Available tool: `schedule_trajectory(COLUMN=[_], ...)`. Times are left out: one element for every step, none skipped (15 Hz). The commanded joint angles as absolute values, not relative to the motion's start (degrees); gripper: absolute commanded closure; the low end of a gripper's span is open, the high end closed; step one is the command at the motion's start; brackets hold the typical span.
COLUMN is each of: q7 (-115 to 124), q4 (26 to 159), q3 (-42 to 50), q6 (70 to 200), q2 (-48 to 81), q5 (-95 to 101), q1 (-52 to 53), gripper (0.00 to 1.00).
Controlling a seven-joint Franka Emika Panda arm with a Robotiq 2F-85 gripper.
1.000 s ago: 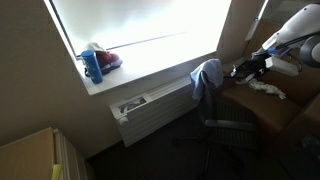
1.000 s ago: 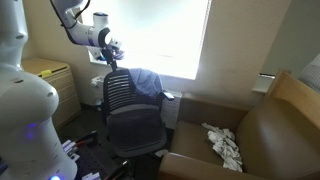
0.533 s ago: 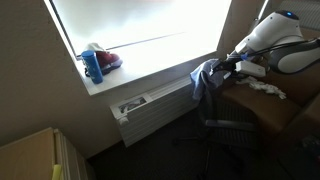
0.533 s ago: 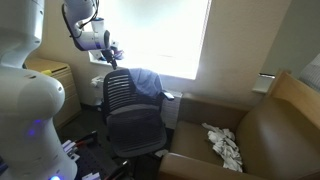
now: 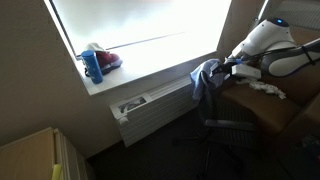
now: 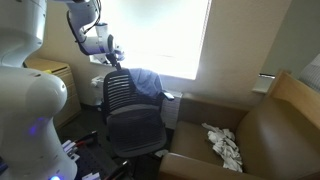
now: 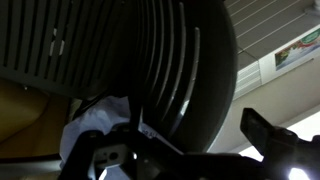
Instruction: Tilt the chair to the left
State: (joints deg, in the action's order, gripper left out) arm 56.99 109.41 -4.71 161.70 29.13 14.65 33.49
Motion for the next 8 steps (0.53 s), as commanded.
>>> schedule_trajectory(q7=[56.3,55.7,54.3,53.3,53.0,52.0,52.0,51.6], q4=[105.1,104.1,103.1,102.3,101.0,100.1,99.0,97.8], q3=[-1.6,-1.5,-2.8,-3.4,-3.0,-3.1,-1.9,-1.5], q6=[163.0,164.1,165.3,166.7,167.9,168.0,168.7,169.0], q2=[35.5,36.7,37.6,38.2,38.9,38.9,38.9,39.0], q5=[13.8,13.5,12.4,11.6,11.0,10.3,10.2,9.5], q1=[35.4,35.7,35.4,35.4,36.2,36.5,37.6,38.2], gripper=[0.00,0.00,0.00,0.00,0.00,0.00,0.00,0.00])
